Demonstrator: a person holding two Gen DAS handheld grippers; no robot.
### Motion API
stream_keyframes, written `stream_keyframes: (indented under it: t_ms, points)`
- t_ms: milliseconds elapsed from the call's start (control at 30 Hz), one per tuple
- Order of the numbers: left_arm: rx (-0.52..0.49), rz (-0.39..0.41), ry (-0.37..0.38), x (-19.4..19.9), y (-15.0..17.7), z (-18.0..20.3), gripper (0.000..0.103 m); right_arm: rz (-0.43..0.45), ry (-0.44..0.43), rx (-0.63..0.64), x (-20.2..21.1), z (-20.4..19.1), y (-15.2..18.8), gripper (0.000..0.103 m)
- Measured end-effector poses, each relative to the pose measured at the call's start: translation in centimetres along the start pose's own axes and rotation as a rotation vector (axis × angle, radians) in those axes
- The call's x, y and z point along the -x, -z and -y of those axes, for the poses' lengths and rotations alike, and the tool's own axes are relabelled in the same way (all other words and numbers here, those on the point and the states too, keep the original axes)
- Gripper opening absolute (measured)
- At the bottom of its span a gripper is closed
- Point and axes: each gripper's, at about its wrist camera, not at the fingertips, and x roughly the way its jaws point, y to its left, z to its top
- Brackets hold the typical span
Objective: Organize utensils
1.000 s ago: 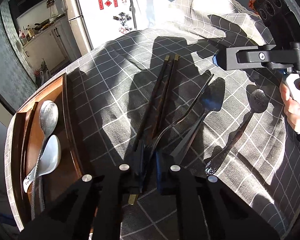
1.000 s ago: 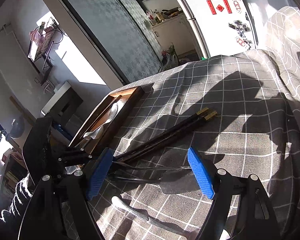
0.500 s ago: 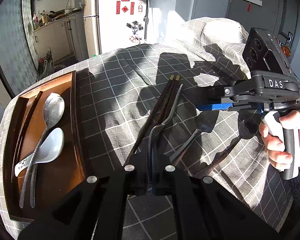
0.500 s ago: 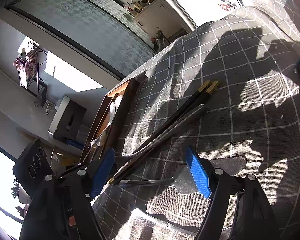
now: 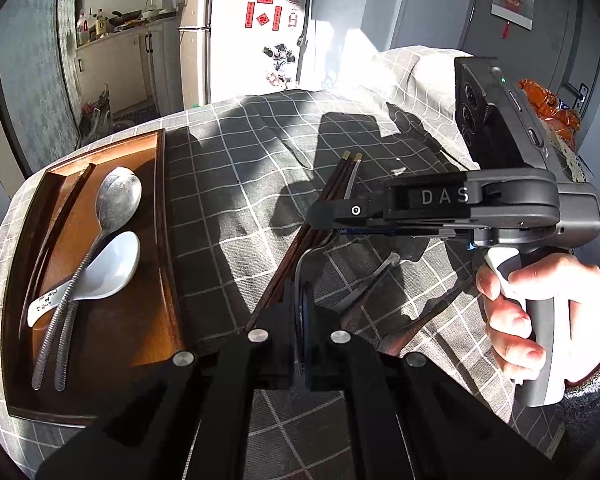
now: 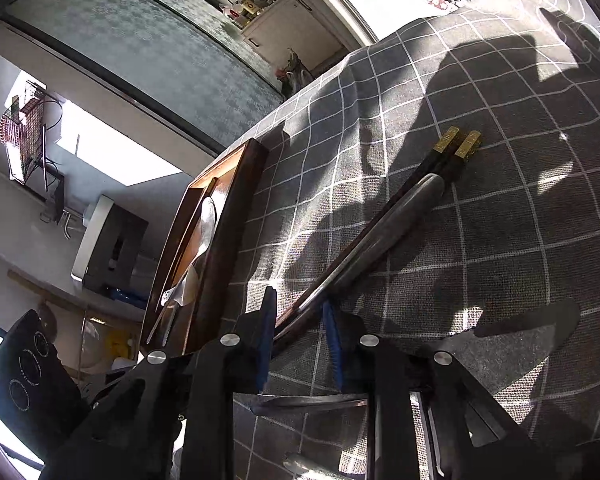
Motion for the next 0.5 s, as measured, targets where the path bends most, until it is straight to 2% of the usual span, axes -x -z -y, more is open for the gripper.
stream_keyframes:
  t_ms: [233,400,500]
  points:
    - [0.04,0.066,-0.061,3.9,1.1,-3.0,0.004,-0.027,-0.033,0.097,-2.0,-5.5,-0.7,0.022]
    - [0.118,0.095,-0.137,5.8,2.2,-6.6,0.005,-0.074,-0.057,0.175,-6.1,-10.2,-1.3,0.022]
    - [0.189,0.1,-0.157,5.9,2.9,-8.8,0.006,-0.102,-0.051,0.2,-8.9,-12.0,-1.7,0.021]
